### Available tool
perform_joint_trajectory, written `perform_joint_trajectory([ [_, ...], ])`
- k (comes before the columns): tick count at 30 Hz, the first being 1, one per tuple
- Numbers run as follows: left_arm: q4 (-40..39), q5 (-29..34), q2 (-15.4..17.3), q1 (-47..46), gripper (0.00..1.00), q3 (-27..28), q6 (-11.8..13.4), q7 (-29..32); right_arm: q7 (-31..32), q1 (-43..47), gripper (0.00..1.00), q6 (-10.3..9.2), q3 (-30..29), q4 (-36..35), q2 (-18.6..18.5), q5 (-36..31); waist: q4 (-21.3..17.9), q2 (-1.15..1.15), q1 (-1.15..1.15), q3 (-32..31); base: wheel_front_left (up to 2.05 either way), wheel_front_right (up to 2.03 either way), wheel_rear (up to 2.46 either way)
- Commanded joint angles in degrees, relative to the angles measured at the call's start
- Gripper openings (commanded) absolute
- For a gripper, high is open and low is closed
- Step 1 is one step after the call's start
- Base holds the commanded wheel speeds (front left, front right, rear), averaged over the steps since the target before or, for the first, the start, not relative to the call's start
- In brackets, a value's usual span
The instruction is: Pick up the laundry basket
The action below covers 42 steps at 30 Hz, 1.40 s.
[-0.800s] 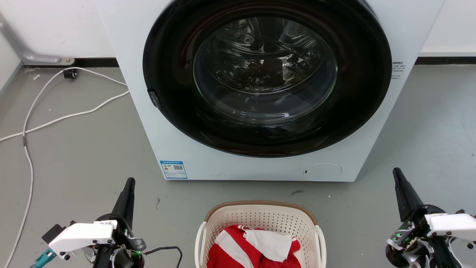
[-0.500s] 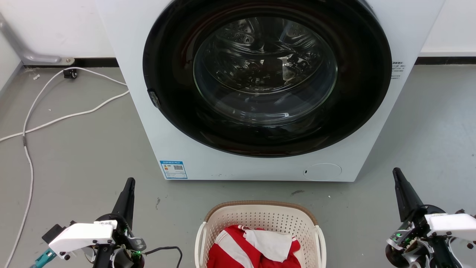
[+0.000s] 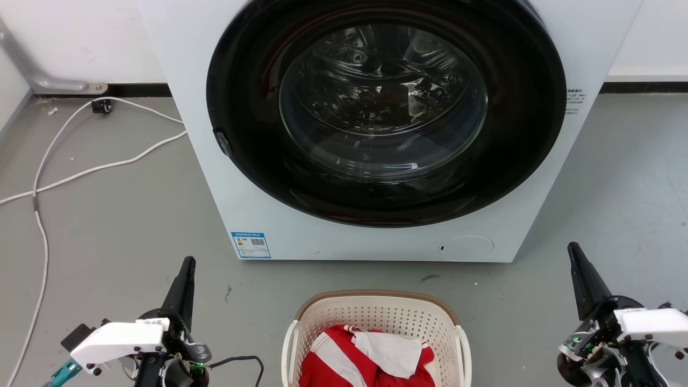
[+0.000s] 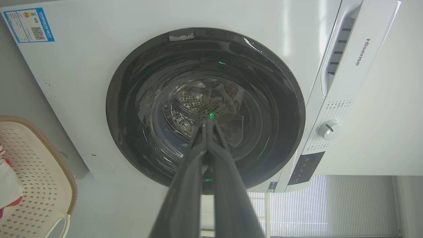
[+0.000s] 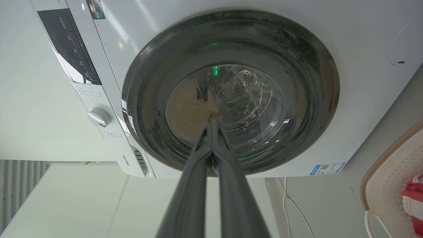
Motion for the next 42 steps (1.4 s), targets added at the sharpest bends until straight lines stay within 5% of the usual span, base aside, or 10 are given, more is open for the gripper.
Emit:
perform_joint_trajectory([
  [1, 0.1, 0.2, 0.0, -0.6, 0.00, 0.2, -0.2, 0.3, 0.2, -0.6, 0.00, 0.00, -0.1, 0.0, 0.2, -0.2, 0.0, 0.00, 0.00, 0.0, 0.00, 0.00, 0.00],
  [8, 0.1, 0.3, -0.1, -0.6, 0.00, 0.2, -0.2, 0.3, 0.2, -0.6, 0.00, 0.00, -0.1, 0.0, 0.2, -0.3, 0.0, 0.00, 0.00, 0.0, 0.00, 0.00, 0.00],
  [9, 0.2, 0.0, -0.1, 0.1, 1.00, 0.0, 0.0, 0.1, 0.0, 0.1, 1.00, 0.00, 0.0, 0.1, 0.0, 0.0, 0.0, 0.00, 0.00, 0.0, 0.00, 0.00, 0.00],
  [28, -1.1, 7.0, -0.4, 2.9, 1.00, 2.0, 0.0, -4.3, -4.5, 2.3, 1.00, -0.01, 1.4, -0.6, 0.2, -6.7, -0.1, 0.00, 0.00, 0.1, 0.00, 0.00, 0.00],
  [42, -5.2, 18.9, -0.4, 2.4, 1.00, 6.4, 2.8, -7.6, -7.8, 1.1, 1.00, 0.00, -0.5, -6.8, 0.2, -27.5, -0.1, 0.00, 0.00, 0.2, 0.00, 0.00, 0.00],
])
